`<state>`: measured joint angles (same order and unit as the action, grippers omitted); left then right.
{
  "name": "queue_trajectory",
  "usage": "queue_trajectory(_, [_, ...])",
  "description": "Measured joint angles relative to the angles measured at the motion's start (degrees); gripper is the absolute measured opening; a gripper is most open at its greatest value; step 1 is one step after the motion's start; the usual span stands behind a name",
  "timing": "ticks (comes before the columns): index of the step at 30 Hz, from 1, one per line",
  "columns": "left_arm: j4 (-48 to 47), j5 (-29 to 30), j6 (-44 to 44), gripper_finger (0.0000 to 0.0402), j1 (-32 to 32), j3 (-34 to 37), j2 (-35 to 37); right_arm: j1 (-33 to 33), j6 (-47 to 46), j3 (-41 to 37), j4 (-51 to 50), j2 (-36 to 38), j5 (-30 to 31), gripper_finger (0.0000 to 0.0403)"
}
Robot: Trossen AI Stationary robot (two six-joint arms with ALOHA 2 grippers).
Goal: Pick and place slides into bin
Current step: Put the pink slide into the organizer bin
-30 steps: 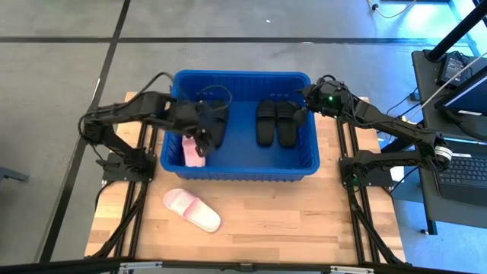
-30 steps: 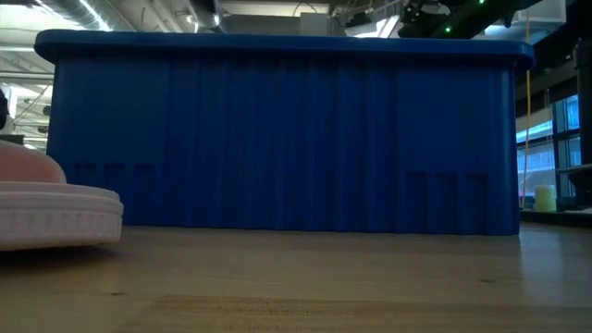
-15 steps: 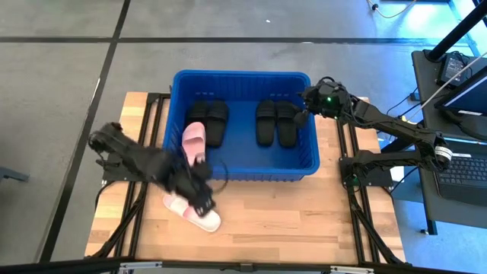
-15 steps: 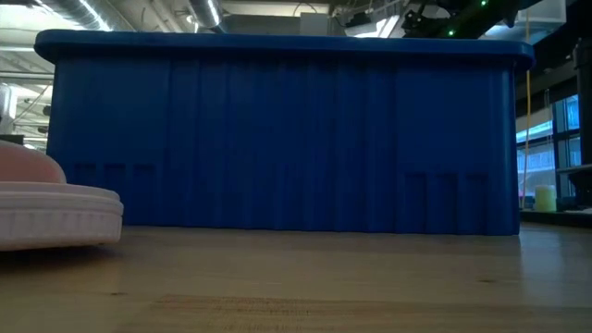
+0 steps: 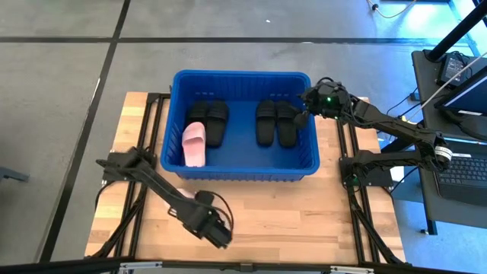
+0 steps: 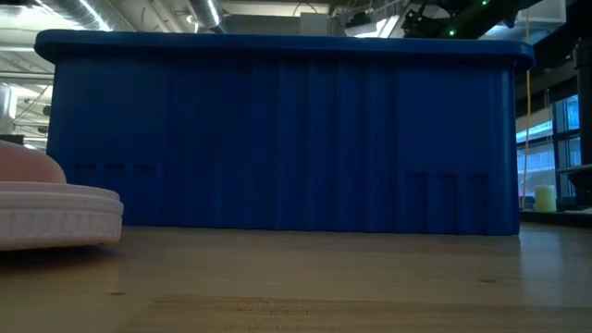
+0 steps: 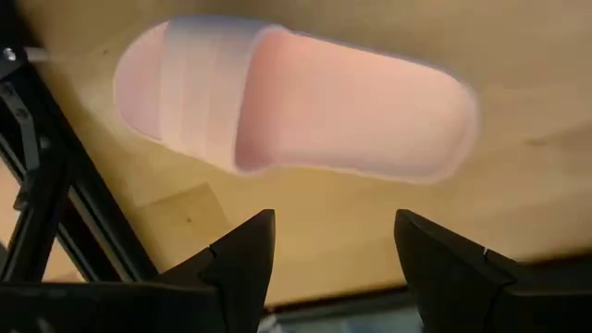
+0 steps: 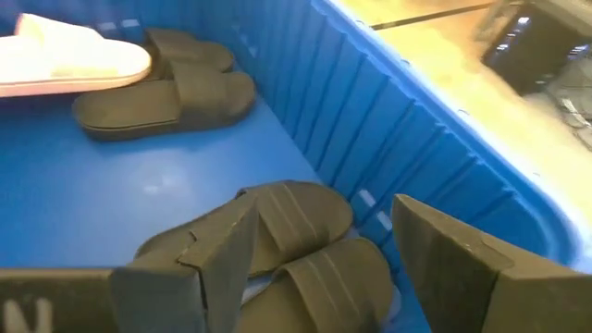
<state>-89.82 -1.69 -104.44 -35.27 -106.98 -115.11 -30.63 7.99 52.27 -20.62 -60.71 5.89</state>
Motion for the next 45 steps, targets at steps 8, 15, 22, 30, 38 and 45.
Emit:
queue_trajectory(8, [-0.17,-0.73,-1.39,0.0216,0.09,0.00,-8.75,0.09,-0.24,0.00,-0.18,0.00,-4.55,0.0251])
queue_trajectory(15, [-0.06,-0.39,-1.30,0.0216,0.10,0.62,-9.54,0.09,-0.24,0.00,-0.63,0.00,-4.63,0.0251])
queue_trajectory(22, [-0.06,-2.97,-1.86,0.0216,-0.17,7.20,-4.91,0.09,-0.17,0.00,-0.55,0.00,-4.62,0.0251])
queue_trajectory(30, [-0.17,-2.41,-3.07,0.0216,-0.23,17.66,-1.51,0.09,-0.15,0.00,-0.51,0.00,-4.61,0.0251])
queue_trajectory(38, [0.28,-6.47,1.35,0.0216,0.83,23.30,-1.88,0.09,0.02,0.00,-0.50,0.00,-4.57,0.0251])
queue_trajectory(45, [2.26,-6.19,1.39,0.0216,0.85,23.34,-1.86,0.09,0.00,0.00,-0.50,0.00,-4.56,0.0251])
